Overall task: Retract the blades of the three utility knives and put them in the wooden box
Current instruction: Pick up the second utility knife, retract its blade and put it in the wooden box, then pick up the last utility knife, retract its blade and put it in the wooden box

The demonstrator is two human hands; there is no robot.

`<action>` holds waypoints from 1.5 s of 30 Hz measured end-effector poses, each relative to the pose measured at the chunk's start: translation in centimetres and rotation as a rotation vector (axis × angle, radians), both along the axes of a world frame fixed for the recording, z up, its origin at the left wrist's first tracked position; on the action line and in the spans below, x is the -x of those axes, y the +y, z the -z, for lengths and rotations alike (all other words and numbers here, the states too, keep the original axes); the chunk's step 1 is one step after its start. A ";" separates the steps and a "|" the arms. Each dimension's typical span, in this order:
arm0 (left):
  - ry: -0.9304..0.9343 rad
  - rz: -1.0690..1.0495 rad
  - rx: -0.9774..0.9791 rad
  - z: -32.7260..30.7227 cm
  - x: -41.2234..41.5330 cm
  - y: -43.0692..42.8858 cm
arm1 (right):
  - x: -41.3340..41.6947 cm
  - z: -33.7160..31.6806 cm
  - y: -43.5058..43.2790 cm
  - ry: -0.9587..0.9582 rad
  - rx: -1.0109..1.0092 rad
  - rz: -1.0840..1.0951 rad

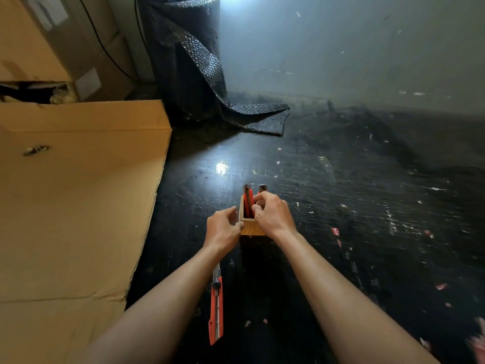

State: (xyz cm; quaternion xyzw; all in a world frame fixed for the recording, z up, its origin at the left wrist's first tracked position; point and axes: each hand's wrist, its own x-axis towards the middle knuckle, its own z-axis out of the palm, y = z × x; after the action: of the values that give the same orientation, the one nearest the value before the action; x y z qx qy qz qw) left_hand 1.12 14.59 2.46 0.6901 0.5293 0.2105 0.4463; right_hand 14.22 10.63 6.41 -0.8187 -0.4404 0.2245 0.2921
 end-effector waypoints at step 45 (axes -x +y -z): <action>-0.538 0.185 0.240 -11.5 5.1 -5.2 | 4.0 -7.2 -10.7 0.523 -0.364 -0.008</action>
State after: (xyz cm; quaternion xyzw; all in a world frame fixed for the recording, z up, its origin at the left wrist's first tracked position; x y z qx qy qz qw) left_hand -3.95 9.39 14.00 0.5971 0.3482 0.2803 0.6661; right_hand 10.23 -0.09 13.65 -0.6659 -0.3864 0.3462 0.5361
